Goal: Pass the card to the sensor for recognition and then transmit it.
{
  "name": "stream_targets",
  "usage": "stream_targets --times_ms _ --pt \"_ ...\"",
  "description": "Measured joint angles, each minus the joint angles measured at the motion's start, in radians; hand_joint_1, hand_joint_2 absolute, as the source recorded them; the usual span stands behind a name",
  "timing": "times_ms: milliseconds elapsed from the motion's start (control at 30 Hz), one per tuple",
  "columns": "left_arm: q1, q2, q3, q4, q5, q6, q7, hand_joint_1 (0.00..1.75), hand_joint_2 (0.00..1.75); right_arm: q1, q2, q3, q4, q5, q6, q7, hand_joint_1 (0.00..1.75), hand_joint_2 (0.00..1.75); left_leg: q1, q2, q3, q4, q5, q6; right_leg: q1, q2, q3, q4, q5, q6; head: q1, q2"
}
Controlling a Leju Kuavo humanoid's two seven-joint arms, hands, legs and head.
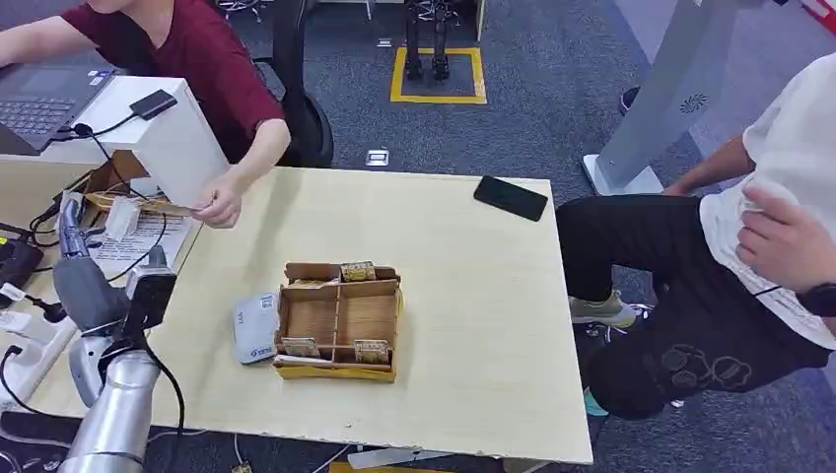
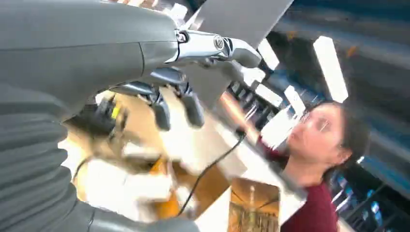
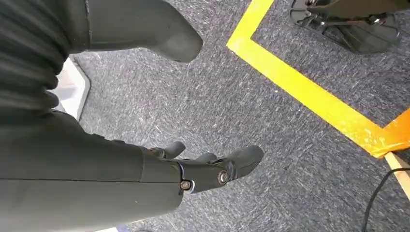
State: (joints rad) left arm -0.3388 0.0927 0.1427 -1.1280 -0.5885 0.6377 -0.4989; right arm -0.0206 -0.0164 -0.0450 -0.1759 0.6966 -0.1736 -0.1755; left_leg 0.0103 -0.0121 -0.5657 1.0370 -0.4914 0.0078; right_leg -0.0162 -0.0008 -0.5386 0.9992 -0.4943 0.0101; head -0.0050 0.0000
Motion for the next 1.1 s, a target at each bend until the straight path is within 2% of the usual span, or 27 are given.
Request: stream_targets --times_ms 67,100,200,300,433,533,700,800,933,1100 --pt "0.002 -0.002 -0.011 -0.002 0.098 -0.081 0.034 0.00 1.75 0.001 0.000 -0.002 0.000 -0.006 -0.008 0.006 0.00 1.75 0.000 0.000 0.000 0.000 0.000 0.000 0.000 0.000 0.000 0.000 0.000 0.000 0.000 0.000" --pt "0.015 -0.001 -0.025 -0.017 0.162 -0.146 0.032 0.00 1.75 0.003 0.000 -0.003 0.000 -0.008 -0.013 0.007 0.00 1.75 0.000 0.000 0.000 0.000 0.000 0.000 0.000 0.000 0.000 0.000 0.000 0.000 0.000 0.000" --pt "0.076 0.008 -0.090 -0.109 0.183 -0.222 -0.017 0.00 1.75 0.009 0.000 -0.014 0.000 -0.015 -0.012 0.007 0.00 1.75 0.000 0.000 -0.001 0.000 0.000 0.000 0.000 0.000 0.000 0.000 0.000 0.000 0.000 0.000" --pt "0.166 0.049 -0.177 -0.252 0.089 -0.289 -0.064 0.00 1.75 0.016 0.000 -0.025 0.000 -0.019 -0.008 0.003 0.00 1.75 0.000 0.001 -0.002 0.000 -0.001 0.000 0.000 0.002 -0.002 0.000 0.000 0.000 0.000 0.000" --pt "0.264 0.126 -0.321 -0.398 -0.061 -0.332 -0.073 0.00 1.75 0.018 0.000 -0.034 0.000 -0.018 -0.005 0.001 0.00 1.75 0.000 0.001 -0.003 0.000 -0.001 0.000 0.000 0.002 -0.004 0.000 0.000 0.000 0.000 0.000" --pt "0.297 0.193 -0.437 -0.454 -0.200 -0.326 -0.050 0.00 1.75 0.017 -0.001 -0.043 0.000 -0.015 0.006 0.003 0.00 1.75 0.000 0.001 -0.003 0.000 0.000 0.000 0.000 0.002 -0.004 0.000 0.000 0.000 0.000 0.000" --pt "0.300 0.267 -0.554 -0.493 -0.281 -0.298 -0.002 0.00 1.75 0.015 -0.003 -0.049 0.000 -0.004 0.006 0.003 0.00 1.75 0.000 0.001 -0.003 0.000 0.001 -0.001 0.000 0.001 -0.004 0.000 0.001 0.001 0.000 0.000" --pt "0.293 0.285 -0.600 -0.495 -0.346 -0.257 0.040 0.00 1.75 0.014 -0.004 -0.050 0.000 0.004 0.007 0.007 0.00 1.75 0.000 0.001 -0.003 0.000 0.002 -0.001 0.000 0.001 -0.004 0.000 0.002 0.000 0.000 0.000" --pt "0.269 0.290 -0.639 -0.486 -0.480 -0.159 0.122 0.00 1.75 0.011 -0.004 -0.050 0.000 0.016 0.007 0.007 0.00 1.75 0.000 0.001 -0.003 0.000 0.002 -0.001 0.000 0.001 -0.004 0.000 0.002 0.001 0.000 0.000" --pt "0.237 0.281 -0.672 -0.457 -0.513 -0.135 0.146 0.00 1.75 0.008 -0.004 -0.050 0.000 0.021 0.007 0.007 0.00 1.75 0.000 0.001 -0.003 0.000 0.002 -0.001 0.000 0.001 -0.004 0.000 0.002 0.001 0.000 0.000"
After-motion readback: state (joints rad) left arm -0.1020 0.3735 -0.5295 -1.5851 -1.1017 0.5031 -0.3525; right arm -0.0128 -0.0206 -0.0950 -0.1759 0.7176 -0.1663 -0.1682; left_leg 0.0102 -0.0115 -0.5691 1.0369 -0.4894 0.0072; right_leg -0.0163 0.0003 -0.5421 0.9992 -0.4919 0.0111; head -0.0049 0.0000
